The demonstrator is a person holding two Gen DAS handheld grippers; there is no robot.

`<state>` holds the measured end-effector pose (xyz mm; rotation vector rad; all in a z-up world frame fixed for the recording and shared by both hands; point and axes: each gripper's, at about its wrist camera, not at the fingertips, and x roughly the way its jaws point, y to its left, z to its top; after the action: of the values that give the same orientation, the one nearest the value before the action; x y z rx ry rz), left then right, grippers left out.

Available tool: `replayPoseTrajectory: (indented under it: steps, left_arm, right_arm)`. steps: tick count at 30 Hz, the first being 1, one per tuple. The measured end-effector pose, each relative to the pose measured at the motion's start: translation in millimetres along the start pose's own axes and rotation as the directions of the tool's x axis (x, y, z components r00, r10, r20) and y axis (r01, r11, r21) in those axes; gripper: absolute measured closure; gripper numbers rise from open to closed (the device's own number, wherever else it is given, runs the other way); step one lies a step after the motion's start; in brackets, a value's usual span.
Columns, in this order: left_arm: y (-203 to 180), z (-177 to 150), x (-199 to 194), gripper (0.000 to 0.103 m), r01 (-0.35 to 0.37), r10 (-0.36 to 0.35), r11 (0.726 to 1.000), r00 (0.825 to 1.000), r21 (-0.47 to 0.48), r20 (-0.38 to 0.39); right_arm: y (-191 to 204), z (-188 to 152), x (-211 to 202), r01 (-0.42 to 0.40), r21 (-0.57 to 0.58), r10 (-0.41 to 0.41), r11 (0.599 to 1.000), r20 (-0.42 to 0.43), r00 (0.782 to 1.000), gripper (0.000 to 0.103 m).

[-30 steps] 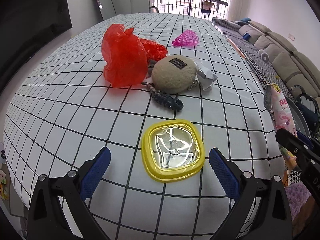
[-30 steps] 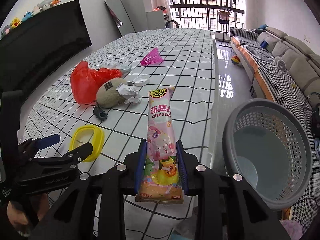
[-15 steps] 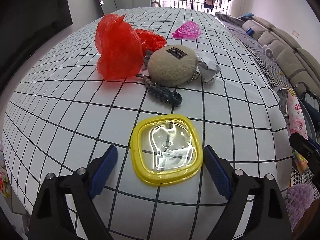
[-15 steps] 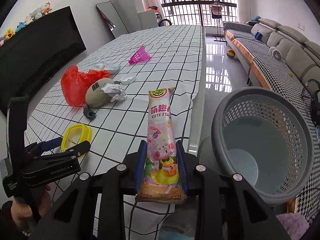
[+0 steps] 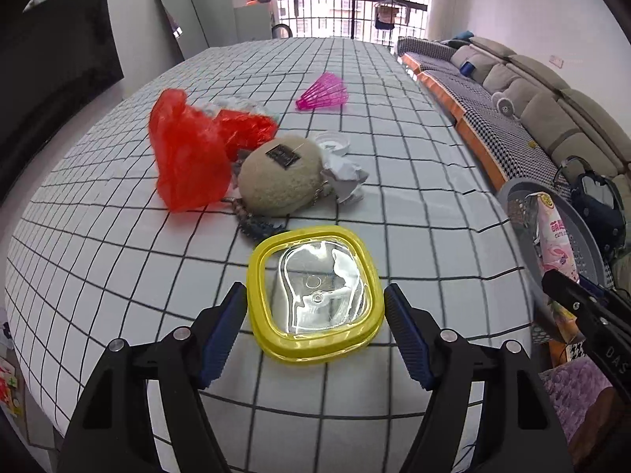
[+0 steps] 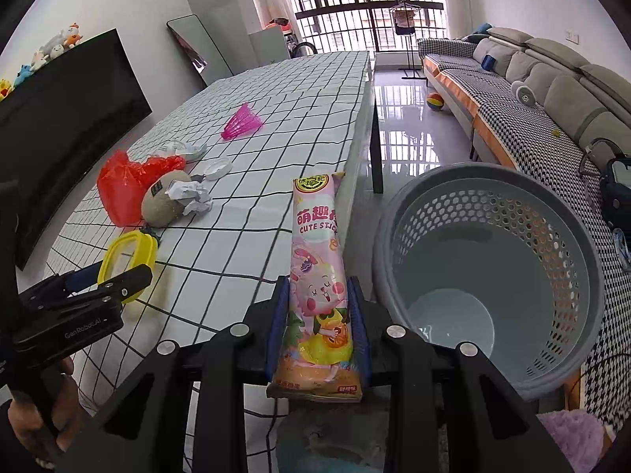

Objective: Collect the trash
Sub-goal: 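Close the left tool on the yellow square ring while the right tool lifts the snack tube, then carry both items over the gray basket and open both tools to drop them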

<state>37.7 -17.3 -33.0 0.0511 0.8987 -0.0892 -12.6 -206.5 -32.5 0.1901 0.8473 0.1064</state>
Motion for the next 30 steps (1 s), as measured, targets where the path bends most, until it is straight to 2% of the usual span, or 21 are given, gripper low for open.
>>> replayPoseTrajectory:
  steps: [6,12,16,21,30]
  left_arm:
    - [-63.6,23.6,-9.5,0.034,0.080,-0.085,0.992,0.995,0.102,0.047]
    - [-134.7,36.9,-18.9,0.034,0.160,-0.180,0.960,0.981,0.230,0.069]
    - [-174.0,39.8,-9.3,0.034,0.199,-0.217,0.935,0.976,0.293,0.032]
    - [-213.0,38.6,16.1,0.033,0.201,-0.203,0.917,0.979,0.346,-0.030]
    - [-235.1,35.0,50.7,0.032,0.252,-0.231,0.909,0.968,0.333,-0.101]
  right_arm:
    - [-47.3,8.2,-22.7,0.082,0.070,-0.085,0.994,0.040,0.996,0.074]
    - [-99.2,9.4,-39.4,0.162,0.143,-0.170,0.976,0.046,0.984,0.074]
    - [-130.3,3.6,-41.4,0.194,0.180,-0.202,0.964,0.029,0.979,0.074]
    - [-158.5,-2.0,-32.4,0.205,0.204,-0.207,0.957,-0.012,0.978,0.073]
    - [-188.1,-6.8,-14.7,0.191,0.229,-0.183,0.954,-0.058,0.981,0.073]
